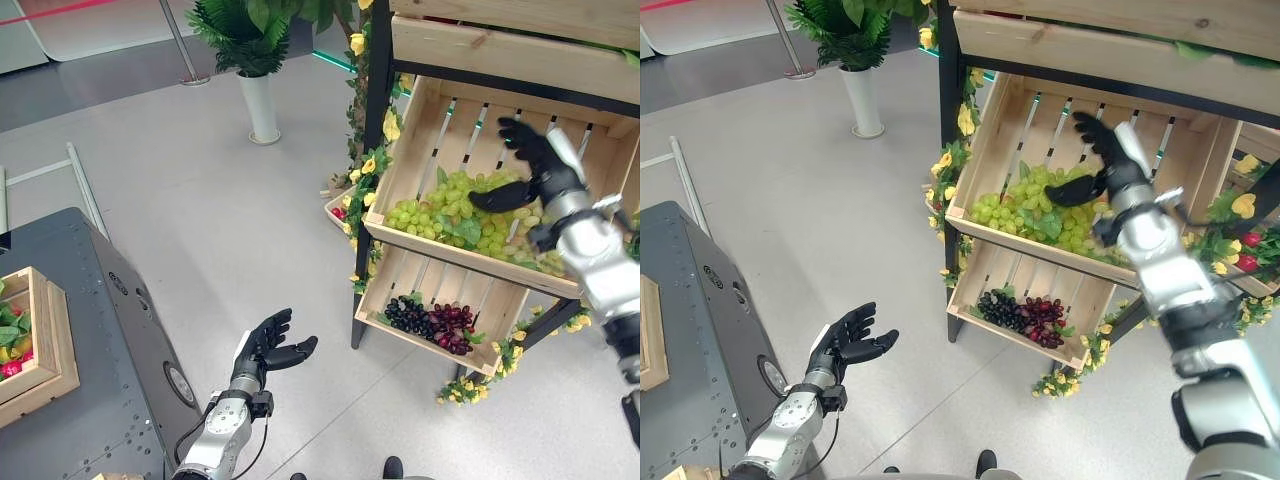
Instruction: Pick up the fruits from the basket on one side to the basket on the other side
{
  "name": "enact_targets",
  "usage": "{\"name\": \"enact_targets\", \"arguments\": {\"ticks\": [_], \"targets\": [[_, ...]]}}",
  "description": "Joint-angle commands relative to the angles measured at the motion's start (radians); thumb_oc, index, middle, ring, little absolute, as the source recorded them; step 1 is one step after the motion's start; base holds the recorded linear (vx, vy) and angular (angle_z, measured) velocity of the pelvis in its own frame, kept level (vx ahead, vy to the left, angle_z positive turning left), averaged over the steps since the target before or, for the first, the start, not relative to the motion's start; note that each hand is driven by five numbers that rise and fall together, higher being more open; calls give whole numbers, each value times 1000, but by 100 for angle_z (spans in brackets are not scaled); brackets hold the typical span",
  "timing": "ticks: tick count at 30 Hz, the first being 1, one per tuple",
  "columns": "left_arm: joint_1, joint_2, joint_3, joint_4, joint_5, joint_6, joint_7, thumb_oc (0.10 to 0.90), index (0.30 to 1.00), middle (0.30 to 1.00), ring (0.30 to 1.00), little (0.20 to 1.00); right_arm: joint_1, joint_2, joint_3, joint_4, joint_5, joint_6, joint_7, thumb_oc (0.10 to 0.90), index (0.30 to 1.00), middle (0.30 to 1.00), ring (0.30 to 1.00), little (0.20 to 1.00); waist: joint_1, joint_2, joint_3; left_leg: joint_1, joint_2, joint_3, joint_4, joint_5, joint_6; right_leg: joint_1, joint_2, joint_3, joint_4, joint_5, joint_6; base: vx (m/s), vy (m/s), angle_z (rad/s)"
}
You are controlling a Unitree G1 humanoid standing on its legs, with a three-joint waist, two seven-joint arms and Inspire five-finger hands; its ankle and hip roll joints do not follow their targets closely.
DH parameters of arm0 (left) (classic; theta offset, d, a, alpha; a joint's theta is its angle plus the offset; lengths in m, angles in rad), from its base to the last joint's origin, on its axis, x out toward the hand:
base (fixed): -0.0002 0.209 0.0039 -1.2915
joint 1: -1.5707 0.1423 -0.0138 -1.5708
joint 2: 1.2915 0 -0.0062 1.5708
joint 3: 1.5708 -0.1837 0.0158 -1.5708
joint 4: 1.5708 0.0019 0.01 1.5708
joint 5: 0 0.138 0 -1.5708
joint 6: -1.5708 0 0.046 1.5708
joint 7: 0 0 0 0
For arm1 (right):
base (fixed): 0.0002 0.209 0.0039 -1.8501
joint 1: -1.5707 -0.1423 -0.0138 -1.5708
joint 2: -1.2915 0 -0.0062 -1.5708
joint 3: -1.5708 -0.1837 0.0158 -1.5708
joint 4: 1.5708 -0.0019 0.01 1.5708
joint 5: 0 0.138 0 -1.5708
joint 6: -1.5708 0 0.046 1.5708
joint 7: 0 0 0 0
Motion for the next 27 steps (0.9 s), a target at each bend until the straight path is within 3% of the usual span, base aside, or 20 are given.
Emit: {"name": "enact_targets", "arguments": {"ticks": [1,4,6,7,8,11,15,18,25,27], "targets": [[-75,1,-11,31,42,-94,10,800,900,900,900,900,-11,60,-90,-126,-125,-148,-97,800,900,900,900,900,-24,-40,-51,8,-65,7,2,-109,62,58,-12,-2,4,-87,-2,0,0,0],[-77,-12,-10,42,52,-95,19,800,900,900,900,900,38,92,-93,-168,-133,-160,-81,800,900,900,900,900,-32,-35,-49,9,-63,15,2,-110,63,56,-12,3,4,-86,-1,-5,3,-2],[-71,-32,-8,53,62,-105,36,800,900,900,900,900,128,148,-107,-232,-138,-244,-95,800,900,900,900,900,-47,-26,-45,13,-62,30,2,-112,65,53,-11,11,4,-85,0,-20,11,-5],[-70,-33,-8,54,63,-106,37,800,900,900,900,900,131,150,-108,-234,-144,-251,-99,800,900,900,900,900,-47,-26,-46,13,-62,30,2,-112,65,53,-11,11,4,-85,0,-14,8,-6],[-65,-42,-9,56,65,-112,46,800,900,900,900,900,171,175,-110,-255,-197,-319,-134,800,900,900,900,900,-52,-22,-45,14,-62,32,2,-114,64,52,-10,13,4,-85,1,-2,5,-6],[-55,-56,-6,57,68,-127,62,800,900,900,900,900,245,207,-102,-318,-272,-388,-197,800,900,900,900,900,-59,-14,-45,14,-61,36,2,-114,66,50,-9,19,4,-85,3,-1,11,-10],[-12,-95,9,56,84,-150,117,800,900,900,900,900,434,305,-82,-380,-318,-547,-278,800,900,900,900,900,-77,1,-40,18,-61,44,2,-117,70,49,-10,28,4,-85,8,2,8,-5],[-2,-118,18,71,80,-164,137,800,900,900,900,900,492,349,-41,-360,-378,-609,-324,800,900,900,900,900,-90,8,-33,18,-62,51,2,-117,73,43,-11,34,4,-82,10,-9,1,-1],[-9,-122,-3,71,67,-174,194,800,900,900,900,900,520,317,38,-346,-540,-719,-447,800,900,900,900,900,-104,19,-11,8,-66,57,2,-119,82,28,-9,50,4,-77,15,-34,8,-12],[-16,-118,-18,80,61,-185,202,800,900,900,900,900,510,295,65,-347,-680,-748,-536,800,900,900,900,900,-102,19,-11,8,-68,55,2,-121,82,29,-9,49,4,-79,17,-15,-5,-7]]}}
